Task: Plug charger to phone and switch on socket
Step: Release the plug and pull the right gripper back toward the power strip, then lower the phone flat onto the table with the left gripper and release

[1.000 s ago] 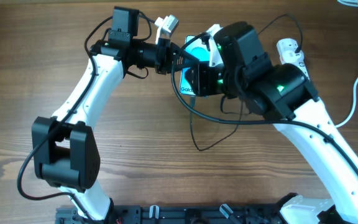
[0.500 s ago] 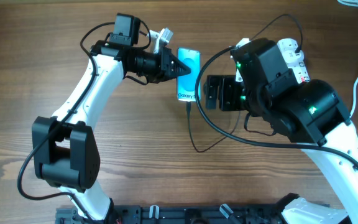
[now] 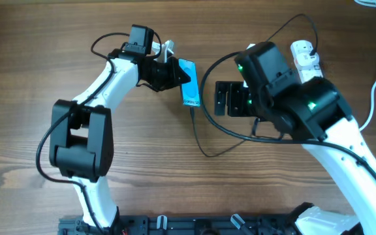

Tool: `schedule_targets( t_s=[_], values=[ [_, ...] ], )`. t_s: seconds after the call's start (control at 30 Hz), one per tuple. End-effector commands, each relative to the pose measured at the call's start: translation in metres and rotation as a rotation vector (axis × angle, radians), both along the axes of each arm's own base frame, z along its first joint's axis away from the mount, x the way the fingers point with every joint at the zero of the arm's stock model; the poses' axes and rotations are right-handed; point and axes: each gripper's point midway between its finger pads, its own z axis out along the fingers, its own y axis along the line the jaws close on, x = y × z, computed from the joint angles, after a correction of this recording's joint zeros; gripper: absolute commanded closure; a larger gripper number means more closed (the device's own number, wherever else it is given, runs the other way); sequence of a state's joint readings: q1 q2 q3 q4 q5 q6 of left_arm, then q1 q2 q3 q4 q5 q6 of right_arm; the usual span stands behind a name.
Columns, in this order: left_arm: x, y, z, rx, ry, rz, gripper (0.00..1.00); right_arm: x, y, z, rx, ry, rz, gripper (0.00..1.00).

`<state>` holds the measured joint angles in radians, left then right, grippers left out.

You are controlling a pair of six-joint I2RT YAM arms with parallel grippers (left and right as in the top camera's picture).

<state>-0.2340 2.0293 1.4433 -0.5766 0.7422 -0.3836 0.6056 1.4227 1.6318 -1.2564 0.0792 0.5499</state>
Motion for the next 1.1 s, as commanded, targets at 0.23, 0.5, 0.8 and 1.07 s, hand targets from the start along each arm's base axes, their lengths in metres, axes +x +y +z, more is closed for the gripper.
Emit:
schedule_targets(
  t_s=[0.23, 0.5, 0.8, 1.07],
  values=[
    [-0.007, -0.016, -0.056, 0.07, 0.121, 0.035, 0.93, 0.013, 0.017, -0.016, 0.034, 0.035, -0.008, 0.0],
    [-0.004, -0.003, -0.068, 0.17, 0.109, 0.072, 0.88, 0.012, 0.016, -0.017, 0.027, 0.039, -0.007, 0.0],
    [-0.003, 0.014, -0.078, 0.276, 0.11, 0.11, 0.68, 0.012, 0.016, -0.017, 0.026, 0.04, -0.007, 0.01],
    [-0.002, 0.022, -0.074, 0.31, 0.1, 0.129, 0.51, 0.013, 0.017, -0.025, 0.007, 0.064, -0.005, 0.0]
  ],
)
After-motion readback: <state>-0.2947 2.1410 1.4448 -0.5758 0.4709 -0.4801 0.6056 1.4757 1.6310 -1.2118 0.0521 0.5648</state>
